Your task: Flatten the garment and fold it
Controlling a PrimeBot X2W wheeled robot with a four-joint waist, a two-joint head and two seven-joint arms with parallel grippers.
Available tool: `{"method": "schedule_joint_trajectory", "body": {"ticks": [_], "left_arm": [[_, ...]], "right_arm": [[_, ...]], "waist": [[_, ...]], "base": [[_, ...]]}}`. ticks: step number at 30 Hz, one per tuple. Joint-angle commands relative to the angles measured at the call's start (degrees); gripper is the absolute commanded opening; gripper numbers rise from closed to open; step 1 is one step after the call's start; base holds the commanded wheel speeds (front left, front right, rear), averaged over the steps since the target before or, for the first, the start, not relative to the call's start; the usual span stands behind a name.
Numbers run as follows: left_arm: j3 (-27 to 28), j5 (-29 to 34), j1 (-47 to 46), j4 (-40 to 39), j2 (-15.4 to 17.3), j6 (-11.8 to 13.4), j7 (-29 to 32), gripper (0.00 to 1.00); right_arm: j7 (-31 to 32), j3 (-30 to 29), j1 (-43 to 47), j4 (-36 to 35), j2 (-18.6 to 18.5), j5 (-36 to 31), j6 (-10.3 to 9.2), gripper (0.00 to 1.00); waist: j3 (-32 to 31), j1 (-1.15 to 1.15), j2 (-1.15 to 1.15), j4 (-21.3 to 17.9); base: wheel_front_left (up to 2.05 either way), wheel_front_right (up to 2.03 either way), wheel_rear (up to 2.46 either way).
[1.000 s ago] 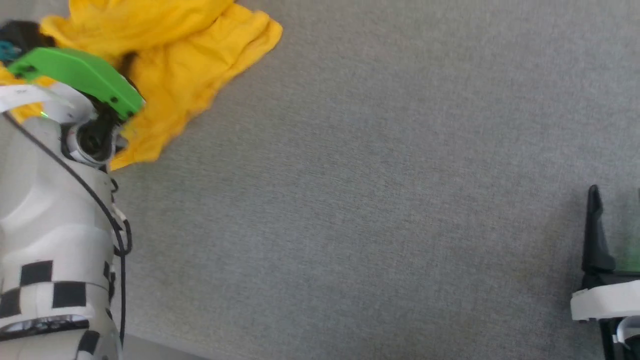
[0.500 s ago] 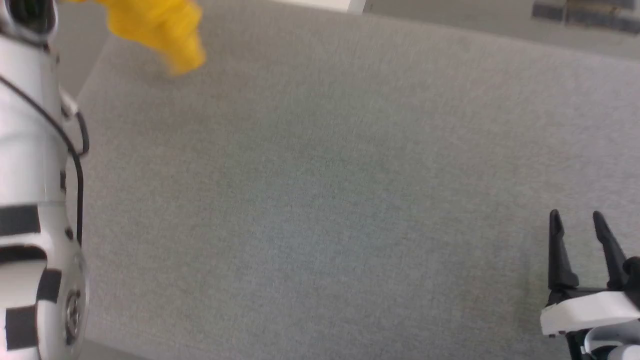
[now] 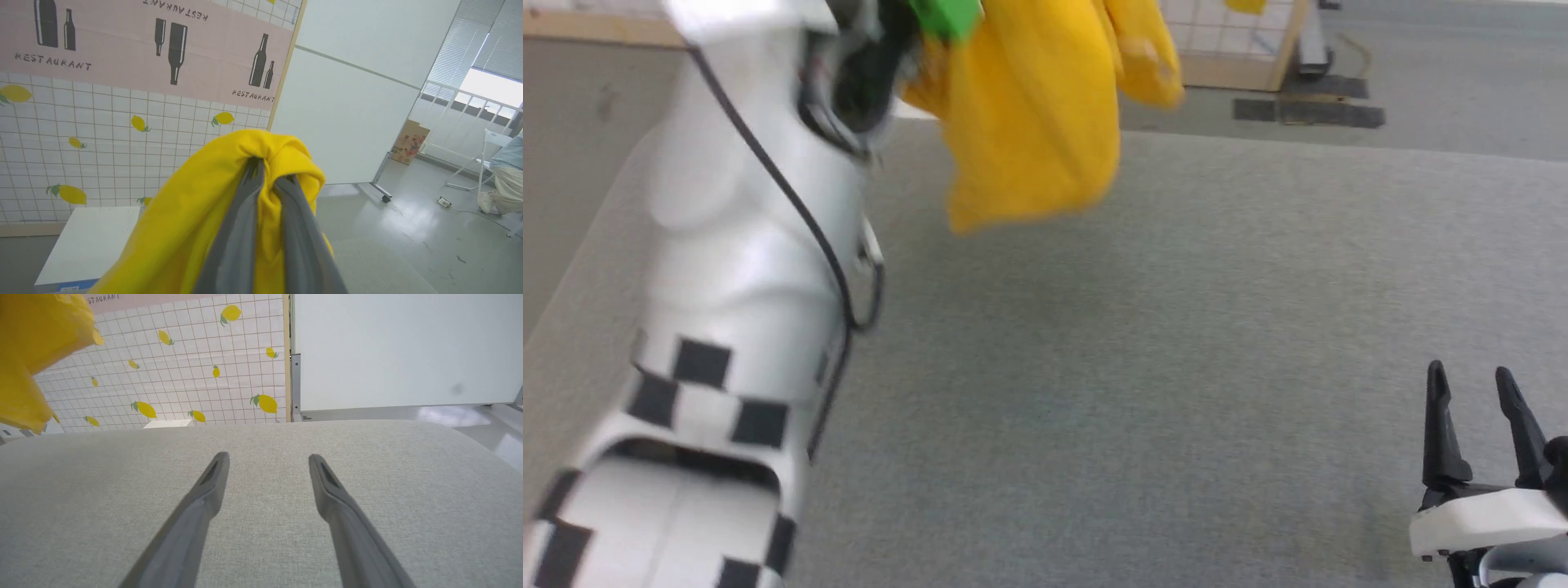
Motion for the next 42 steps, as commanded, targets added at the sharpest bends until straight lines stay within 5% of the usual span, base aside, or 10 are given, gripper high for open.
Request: {"method": "schedule_joint_trajectory", "body": {"ticks": [1, 6, 13, 18, 19, 20, 24, 28, 36, 42], "left_arm": [[-0.9, -1.0, 3.6, 0.0, -0.6, -0.4, 0.0, 0.0], [-8.1, -0.2, 15.5, 2.3, -2.0, -0.4, 1.5, 0.0], [-19.9, -1.3, 30.9, 9.9, -2.9, -0.4, 12.2, 0.0], [-21.8, -5.4, 35.6, 10.8, -3.0, -0.2, 17.2, 0.0], [-20.8, -7.0, 35.8, 9.6, -3.0, 0.2, 16.3, 0.42], [-19.5, -9.2, 35.9, 8.1, -3.0, 0.5, 15.5, 1.0], [-12.2, -17.1, 34.9, 0.9, -3.0, 1.4, 9.9, 1.0], [-5.1, -17.4, 33.9, -5.1, -0.2, 2.6, 0.6, 1.0], [1.0, -3.8, 40.3, -12.1, 9.6, 7.2, -21.7, 1.0], [2.4, 6.2, 50.3, -15.7, 13.0, 12.6, -27.9, 1.0]], "right_arm": [[-0.5, -0.5, 0.6, 0.2, 0.0, 0.1, -0.08, 1.0], [-0.7, -0.7, 1.7, 0.5, 0.0, 0.5, -0.08, 1.0], [-0.7, -0.2, 1.9, 0.6, 0.0, 0.6, -0.08, 1.0], [-0.8, -0.4, 2.2, 0.6, 0.0, 0.8, -0.08, 1.0], [-0.8, -0.3, 2.4, 0.7, 0.0, 0.8, -0.08, 1.0], [-0.8, -0.1, 2.6, 0.8, 0.0, 0.9, -0.08, 1.0], [-0.9, 0.0, 3.3, 1.0, 0.0, 1.2, -0.08, 1.0], [-1.0, 0.5, 3.4, 1.3, 0.0, 1.7, -0.08, 1.0], [-0.3, 2.0, 3.4, 1.9, 0.0, 2.0, -0.08, 1.0], [0.9, 2.8, 3.8, 2.7, 0.0, 2.8, -0.08, 1.0]], "waist": [[-2.4, 0.0, 0.0, -4.1], [-2.5, 0.0, 0.0, -5.6], [-3.0, 0.0, 0.0, -7.0], [-3.7, 0.0, 0.0, -6.6], [-4.0, 0.0, 0.0, -6.3], [-4.4, 0.0, 0.0, -6.1], [-5.8, 0.0, 0.0, -4.7], [-6.8, 0.0, 0.0, -3.6], [-8.5, 0.0, 0.0, -2.3], [-9.3, 0.0, 0.0, -2.0]], "base": [[0.0, 0.0, 0.0], [0.0, 0.0, 0.0], [0.0, 0.0, 0.0], [0.0, 0.0, 0.0], [0.0, 0.0, 0.0], [0.0, 0.0, 0.0], [0.0, 0.0, 0.0], [0.0, 0.0, 0.0], [0.0, 0.0, 0.0], [0.0, 0.0, 0.0]]}}
